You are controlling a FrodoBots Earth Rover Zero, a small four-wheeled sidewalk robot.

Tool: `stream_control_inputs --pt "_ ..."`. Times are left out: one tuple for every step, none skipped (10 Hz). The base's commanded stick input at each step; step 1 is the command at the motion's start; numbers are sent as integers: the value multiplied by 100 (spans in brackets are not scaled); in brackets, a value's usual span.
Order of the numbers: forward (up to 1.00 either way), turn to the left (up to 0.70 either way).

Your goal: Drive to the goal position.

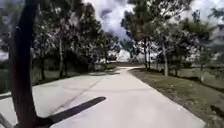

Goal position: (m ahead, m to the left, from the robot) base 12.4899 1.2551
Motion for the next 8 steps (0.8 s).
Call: stream_control_inputs --pt "85 0" --pt "85 0" --pt "85 0" --pt "85 0" --pt "85 0" --pt "85 0" --pt "85 0" --pt "85 0"
